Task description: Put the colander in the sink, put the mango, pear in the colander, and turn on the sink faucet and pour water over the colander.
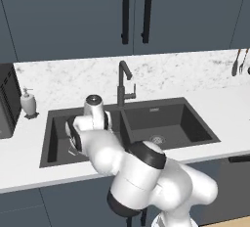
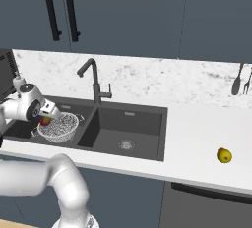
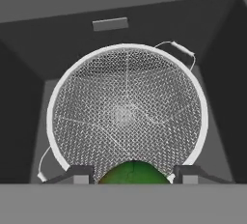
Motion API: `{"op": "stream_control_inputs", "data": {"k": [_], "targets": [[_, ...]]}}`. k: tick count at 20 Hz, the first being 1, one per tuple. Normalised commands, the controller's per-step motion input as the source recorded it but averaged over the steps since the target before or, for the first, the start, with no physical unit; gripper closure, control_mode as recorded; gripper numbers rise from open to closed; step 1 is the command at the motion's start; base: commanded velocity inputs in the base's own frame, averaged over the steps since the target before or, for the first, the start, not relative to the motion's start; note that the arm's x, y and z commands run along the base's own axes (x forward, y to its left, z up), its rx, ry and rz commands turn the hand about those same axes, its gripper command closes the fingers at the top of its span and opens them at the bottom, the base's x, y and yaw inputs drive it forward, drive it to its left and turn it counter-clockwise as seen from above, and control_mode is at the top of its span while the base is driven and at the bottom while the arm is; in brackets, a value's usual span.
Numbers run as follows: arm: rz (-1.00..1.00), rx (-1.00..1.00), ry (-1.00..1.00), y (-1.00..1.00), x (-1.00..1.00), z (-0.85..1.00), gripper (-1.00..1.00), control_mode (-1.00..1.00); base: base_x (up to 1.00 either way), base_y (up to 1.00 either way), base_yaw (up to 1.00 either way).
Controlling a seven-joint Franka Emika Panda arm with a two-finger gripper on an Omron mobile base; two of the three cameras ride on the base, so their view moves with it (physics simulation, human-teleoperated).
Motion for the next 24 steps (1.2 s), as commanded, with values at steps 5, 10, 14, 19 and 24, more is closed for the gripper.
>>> {"op": "stream_control_inputs", "data": {"k": [5,10,14,19,24], "targets": [[0.09,0.11,0.00,0.01,0.14,-0.16,1.00,-1.00,0.00,0.00,0.00],[0.05,0.02,0.00,0.00,0.24,-0.20,1.00,-1.00,0.00,0.00,0.00],[0.00,0.00,0.07,0.00,0.27,-0.15,1.00,-1.00,0.00,0.00,0.00],[0.00,0.00,0.10,0.05,0.22,-0.15,1.00,-1.00,0.00,0.00,0.00],[0.00,0.00,0.12,0.03,0.25,-0.16,1.00,-1.00,0.00,0.00,0.00]]}}
